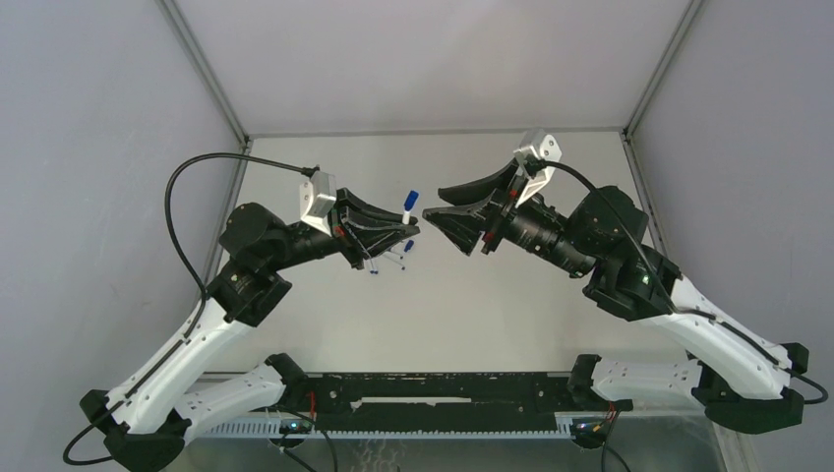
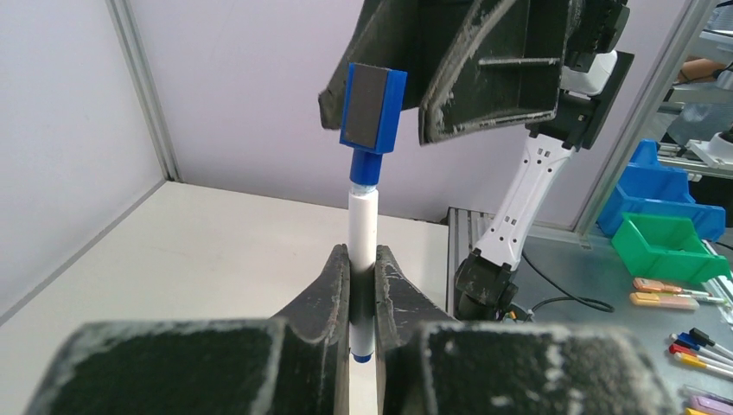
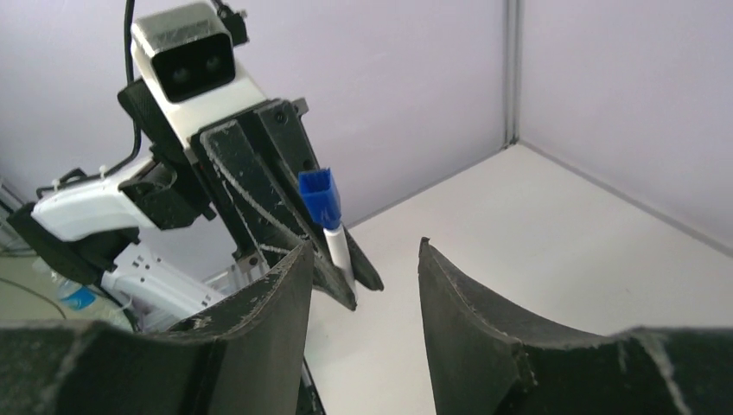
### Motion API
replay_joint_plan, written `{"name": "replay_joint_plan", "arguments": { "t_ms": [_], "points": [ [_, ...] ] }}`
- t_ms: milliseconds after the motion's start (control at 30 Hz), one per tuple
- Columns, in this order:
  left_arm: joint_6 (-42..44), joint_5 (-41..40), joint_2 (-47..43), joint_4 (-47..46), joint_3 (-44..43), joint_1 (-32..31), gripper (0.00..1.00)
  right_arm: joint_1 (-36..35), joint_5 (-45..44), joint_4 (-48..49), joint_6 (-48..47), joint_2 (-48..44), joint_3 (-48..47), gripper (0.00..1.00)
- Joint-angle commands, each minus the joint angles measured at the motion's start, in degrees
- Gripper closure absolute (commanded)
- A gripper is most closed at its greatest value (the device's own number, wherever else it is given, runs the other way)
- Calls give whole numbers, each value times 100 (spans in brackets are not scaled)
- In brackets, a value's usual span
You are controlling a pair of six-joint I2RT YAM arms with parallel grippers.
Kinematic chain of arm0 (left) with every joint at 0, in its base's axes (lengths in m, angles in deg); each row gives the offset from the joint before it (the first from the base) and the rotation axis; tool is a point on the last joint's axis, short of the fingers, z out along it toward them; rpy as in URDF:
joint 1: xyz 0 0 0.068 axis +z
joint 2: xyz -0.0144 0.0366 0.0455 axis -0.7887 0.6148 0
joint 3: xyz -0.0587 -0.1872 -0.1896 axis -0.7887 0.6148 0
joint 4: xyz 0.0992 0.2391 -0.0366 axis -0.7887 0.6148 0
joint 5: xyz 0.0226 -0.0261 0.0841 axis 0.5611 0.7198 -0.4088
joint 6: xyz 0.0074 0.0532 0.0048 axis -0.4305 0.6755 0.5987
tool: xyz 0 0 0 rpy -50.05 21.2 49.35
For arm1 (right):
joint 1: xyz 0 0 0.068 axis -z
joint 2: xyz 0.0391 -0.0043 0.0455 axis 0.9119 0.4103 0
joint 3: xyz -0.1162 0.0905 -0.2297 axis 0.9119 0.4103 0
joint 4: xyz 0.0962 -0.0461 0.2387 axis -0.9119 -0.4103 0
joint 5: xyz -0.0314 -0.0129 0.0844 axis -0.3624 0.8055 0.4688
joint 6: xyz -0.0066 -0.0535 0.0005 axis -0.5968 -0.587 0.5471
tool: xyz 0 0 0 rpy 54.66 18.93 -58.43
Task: Insert the pens into the pen caps
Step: Remove the pen cap from the pen.
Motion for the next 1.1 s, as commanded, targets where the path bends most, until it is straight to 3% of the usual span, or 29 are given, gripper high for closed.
{"name": "replay_joint_plan", "arguments": {
  "t_ms": [0,500,1067],
  "points": [
    [99,-116,-40,-230,-257,11,100,-118,-425,739,-31,11,17,44],
    [47,153,-18,-287,-176,4,100,-231,-4,1241,-352,318,-19,44],
    [36,218,25,-292,-129,-3,100,-234,334,1306,-343,512,-162,66]
  ]
}}
